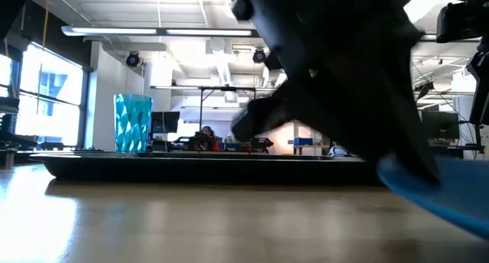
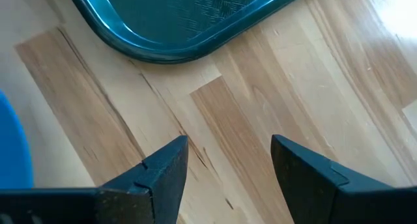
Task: Pick and place plate/cup/fork/spoon on tray
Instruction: Put the blue plate on the serving tray
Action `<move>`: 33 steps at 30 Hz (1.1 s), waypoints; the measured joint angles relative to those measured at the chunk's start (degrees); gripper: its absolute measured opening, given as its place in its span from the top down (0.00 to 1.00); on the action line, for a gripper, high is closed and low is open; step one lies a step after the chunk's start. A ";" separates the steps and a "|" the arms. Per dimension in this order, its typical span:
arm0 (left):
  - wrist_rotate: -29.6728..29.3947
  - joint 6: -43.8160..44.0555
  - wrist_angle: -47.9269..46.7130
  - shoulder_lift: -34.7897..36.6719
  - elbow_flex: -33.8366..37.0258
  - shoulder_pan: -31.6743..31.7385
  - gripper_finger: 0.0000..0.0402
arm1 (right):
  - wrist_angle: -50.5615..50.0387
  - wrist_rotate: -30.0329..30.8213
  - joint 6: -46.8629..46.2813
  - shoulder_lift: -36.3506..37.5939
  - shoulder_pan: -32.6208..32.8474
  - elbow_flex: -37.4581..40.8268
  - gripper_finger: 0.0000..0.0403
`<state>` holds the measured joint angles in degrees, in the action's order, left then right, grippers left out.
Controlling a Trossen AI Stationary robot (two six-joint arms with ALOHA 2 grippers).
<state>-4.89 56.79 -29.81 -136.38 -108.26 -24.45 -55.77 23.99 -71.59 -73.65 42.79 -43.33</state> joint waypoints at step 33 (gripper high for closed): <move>-36.54 4.74 -44.82 25.84 10.10 10.78 1.00 | 1.29 2.89 -0.10 0.00 0.02 0.00 0.48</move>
<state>-41.43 61.54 -74.63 -110.54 -98.16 -13.67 -54.48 26.87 -71.69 -73.65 42.81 -43.33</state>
